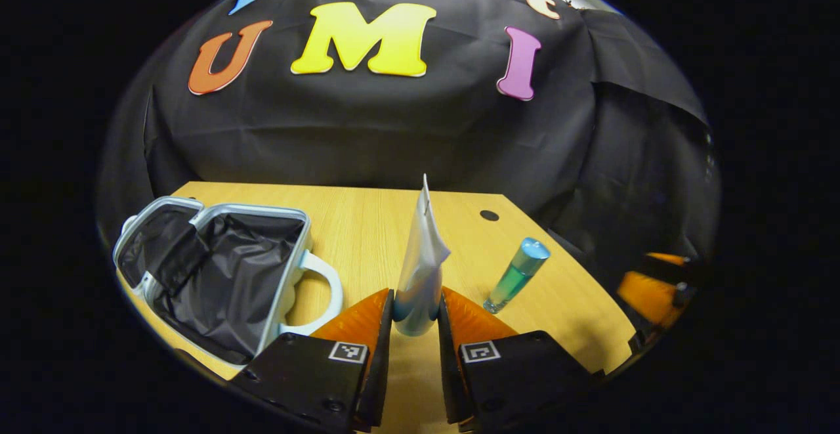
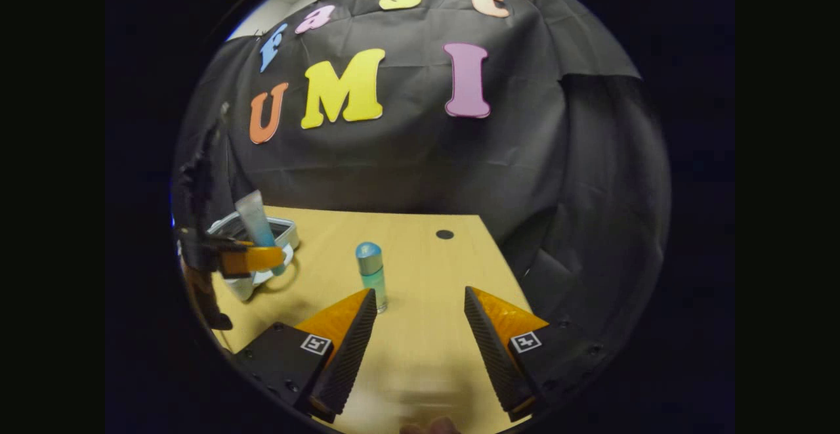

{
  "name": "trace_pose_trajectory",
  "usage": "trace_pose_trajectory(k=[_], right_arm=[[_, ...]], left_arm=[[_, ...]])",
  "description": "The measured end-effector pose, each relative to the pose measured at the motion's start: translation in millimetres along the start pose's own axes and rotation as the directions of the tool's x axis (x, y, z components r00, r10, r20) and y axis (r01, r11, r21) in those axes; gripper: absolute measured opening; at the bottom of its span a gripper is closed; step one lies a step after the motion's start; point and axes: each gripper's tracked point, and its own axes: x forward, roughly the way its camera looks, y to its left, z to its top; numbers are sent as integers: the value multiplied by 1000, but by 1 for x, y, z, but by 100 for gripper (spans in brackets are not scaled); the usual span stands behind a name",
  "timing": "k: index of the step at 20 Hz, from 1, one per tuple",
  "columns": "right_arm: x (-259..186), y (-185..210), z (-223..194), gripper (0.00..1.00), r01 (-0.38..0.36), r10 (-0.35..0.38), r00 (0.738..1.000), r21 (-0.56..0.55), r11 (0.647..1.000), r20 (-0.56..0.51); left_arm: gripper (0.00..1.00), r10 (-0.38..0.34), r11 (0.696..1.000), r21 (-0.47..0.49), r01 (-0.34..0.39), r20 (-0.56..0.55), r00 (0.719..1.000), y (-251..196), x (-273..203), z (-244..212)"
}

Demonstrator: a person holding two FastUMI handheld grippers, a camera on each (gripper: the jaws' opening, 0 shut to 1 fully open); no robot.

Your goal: First open the suitcase, pack the skin care products into it, and then close the suitcase.

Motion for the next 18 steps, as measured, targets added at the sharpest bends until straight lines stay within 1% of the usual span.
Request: trace_pose_trajectory(k=[2,5,8,10,13,14,16,17,18], right_arm=[[31,19,-21,80,-29,30,999,1,1000,-35],[75,44,-31,80,-60,61,997,4,998,-56],[110,57,-41,81,-53,52,994,-3,999,-95],[121,65,-48,81,-52,50,990,-9,999,-130],[135,66,-57,81,-32,30,987,-7,999,-159],[139,66,-59,71,-30,30,985,1,1000,-169],[145,66,-61,62,-36,36,981,3,999,-189],[151,63,-60,58,-25,25,982,4,1000,-187],[148,63,-58,48,-22,23,980,9,1000,-198]], left_arm=[[37,6,1000,-3,-6,-10,1000,2,-23,6],[37,34,999,-18,-35,-8,999,10,-47,10],[37,64,998,-25,-64,-20,998,22,-63,7],[37,88,996,-31,-89,-20,996,33,-71,7],[38,136,990,-37,-137,-29,990,58,-78,4],[38,155,987,-40,-156,-32,987,68,-80,6],[37,198,979,-40,-200,-39,979,94,-86,8],[37,223,974,-35,-225,-51,974,112,-88,7],[37,247,968,-36,-249,-68,967,130,-86,6]])
